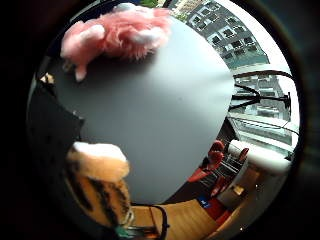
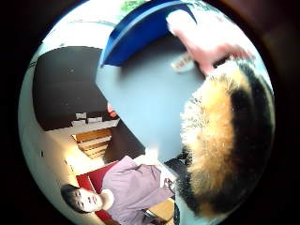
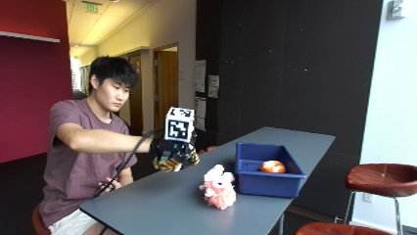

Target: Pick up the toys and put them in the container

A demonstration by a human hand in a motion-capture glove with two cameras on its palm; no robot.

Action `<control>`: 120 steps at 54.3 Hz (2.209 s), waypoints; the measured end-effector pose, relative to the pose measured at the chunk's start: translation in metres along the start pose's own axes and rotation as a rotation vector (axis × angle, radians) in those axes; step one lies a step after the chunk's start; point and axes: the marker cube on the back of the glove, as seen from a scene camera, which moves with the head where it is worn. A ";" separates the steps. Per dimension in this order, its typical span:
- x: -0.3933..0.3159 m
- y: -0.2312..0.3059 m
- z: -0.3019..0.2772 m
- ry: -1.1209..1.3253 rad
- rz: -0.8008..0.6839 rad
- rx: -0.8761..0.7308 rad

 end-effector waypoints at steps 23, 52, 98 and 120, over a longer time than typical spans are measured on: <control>-0.137 -0.058 -0.101 0.218 -0.120 0.107; -0.245 -0.226 -0.106 0.303 -0.165 0.156; -0.164 -0.240 -0.115 0.285 0.060 0.038; -0.061 -0.104 -0.082 0.246 -0.140 -0.038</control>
